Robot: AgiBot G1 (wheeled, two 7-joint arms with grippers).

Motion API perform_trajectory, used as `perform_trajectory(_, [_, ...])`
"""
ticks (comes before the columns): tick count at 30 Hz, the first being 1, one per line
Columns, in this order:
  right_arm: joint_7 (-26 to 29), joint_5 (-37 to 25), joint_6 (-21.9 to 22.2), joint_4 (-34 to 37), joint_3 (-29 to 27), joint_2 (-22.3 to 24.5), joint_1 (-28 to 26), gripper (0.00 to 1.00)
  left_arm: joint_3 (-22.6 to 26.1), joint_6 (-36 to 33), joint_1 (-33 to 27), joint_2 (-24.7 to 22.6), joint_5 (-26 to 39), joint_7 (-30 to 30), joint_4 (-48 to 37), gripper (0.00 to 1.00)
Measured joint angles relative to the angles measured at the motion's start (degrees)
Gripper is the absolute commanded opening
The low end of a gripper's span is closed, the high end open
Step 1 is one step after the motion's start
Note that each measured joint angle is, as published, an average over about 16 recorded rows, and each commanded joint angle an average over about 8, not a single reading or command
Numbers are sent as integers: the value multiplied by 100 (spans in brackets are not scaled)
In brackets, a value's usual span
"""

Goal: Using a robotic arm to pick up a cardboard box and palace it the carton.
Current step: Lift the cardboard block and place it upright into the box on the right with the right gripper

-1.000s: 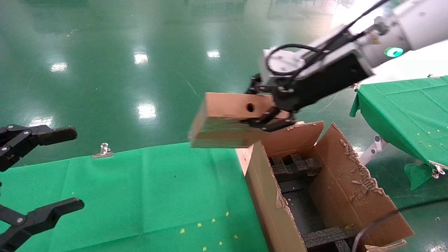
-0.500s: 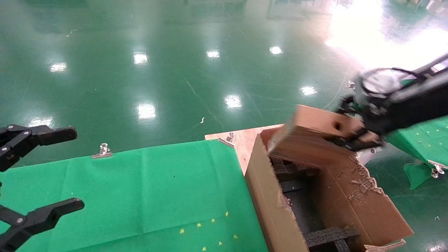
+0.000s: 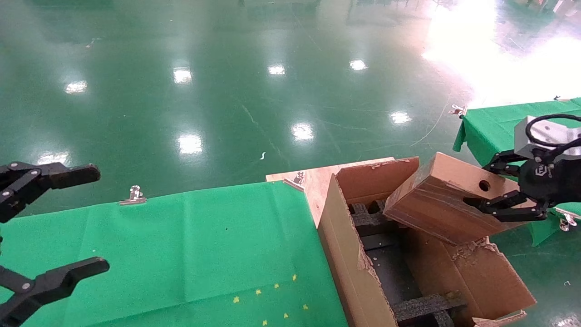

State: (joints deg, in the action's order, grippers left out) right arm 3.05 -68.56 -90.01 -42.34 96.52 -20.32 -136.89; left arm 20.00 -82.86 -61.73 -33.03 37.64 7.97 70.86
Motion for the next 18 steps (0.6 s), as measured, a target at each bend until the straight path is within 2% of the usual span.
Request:
perform_trajectory(9, [475, 324, 350, 56, 45, 179, 322, 0, 0, 0, 0, 0, -1, 0, 0, 100])
perform_trajectory(18, [1772, 860, 1366, -321, 217, 656, 1032, 0, 0, 0, 0, 0, -1, 0, 0, 100])
